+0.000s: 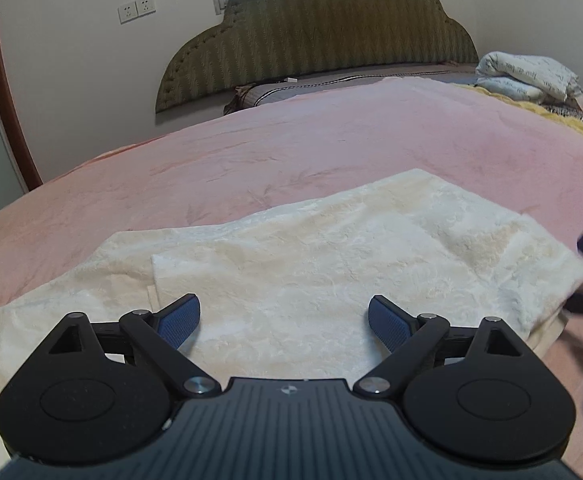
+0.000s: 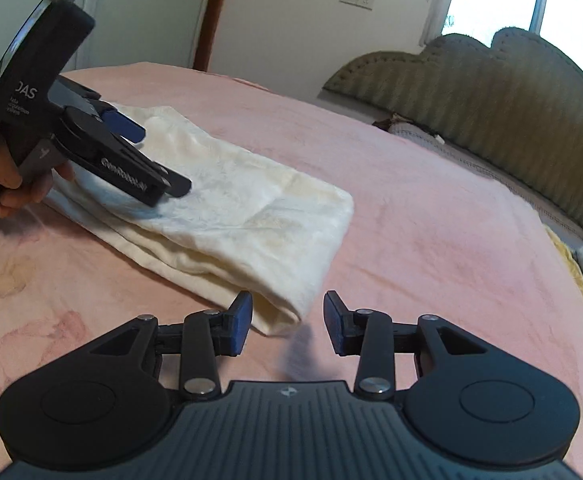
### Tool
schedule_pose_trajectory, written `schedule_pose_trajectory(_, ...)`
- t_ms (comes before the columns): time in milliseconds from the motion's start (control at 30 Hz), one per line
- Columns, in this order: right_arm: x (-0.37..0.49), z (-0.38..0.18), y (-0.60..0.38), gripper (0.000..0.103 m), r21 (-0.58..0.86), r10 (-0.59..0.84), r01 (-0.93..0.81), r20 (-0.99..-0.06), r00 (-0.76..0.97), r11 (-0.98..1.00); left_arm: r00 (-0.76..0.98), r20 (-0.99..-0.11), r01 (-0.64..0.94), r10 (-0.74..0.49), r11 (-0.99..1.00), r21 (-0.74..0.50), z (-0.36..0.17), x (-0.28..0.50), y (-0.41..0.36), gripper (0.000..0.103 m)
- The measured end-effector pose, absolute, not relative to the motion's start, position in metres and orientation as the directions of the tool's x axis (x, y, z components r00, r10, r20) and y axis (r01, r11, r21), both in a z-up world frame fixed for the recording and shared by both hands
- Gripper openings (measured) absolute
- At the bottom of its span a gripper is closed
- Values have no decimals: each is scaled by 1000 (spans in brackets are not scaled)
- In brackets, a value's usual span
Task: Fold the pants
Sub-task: 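Move both open grippers back over the folded pants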
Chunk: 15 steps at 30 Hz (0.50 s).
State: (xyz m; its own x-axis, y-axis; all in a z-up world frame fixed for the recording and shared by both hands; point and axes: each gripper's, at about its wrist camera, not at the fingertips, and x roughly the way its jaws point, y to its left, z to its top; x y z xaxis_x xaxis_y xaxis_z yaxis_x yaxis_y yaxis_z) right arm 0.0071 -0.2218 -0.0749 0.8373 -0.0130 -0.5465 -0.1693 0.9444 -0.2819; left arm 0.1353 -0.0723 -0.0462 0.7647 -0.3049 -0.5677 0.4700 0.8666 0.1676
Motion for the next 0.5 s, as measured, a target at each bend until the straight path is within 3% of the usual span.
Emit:
schedule_pose_trajectory(67,16,-81,-215,41,-359,-120,-93,-529,840,929,755,-579,469,-308,871,147,-51,137,-70,96)
schedule_pose_trajectory(100,20,-87,-215,60,-397,-186,-48,-529,828,917,749,-583,467,-315,875,126,-52,139,-68,96)
schedule_pose_trajectory(167,22,-92,-223,70,-374,-232,18,-536,811,927,743,-588,460,-320,882,101,-53,141,-63,98)
schedule_pose_trajectory(367,6,-72,-266,70,-132,-119,43,-643,756,990,748,-583,448,-317,889,91,-46,139,-59,96)
schedule_pose_trajectory(467,-4,-39,-275,33,13,-8,19,-562,827,1000,776,-544,419,-319,906,67,-39,135,-58,97)
schedule_pose_trajectory(500,-1,-33,-272,33,33,24,-8,-534,845,999,781,-537,411,-317,909,61,-38,134,-58,97)
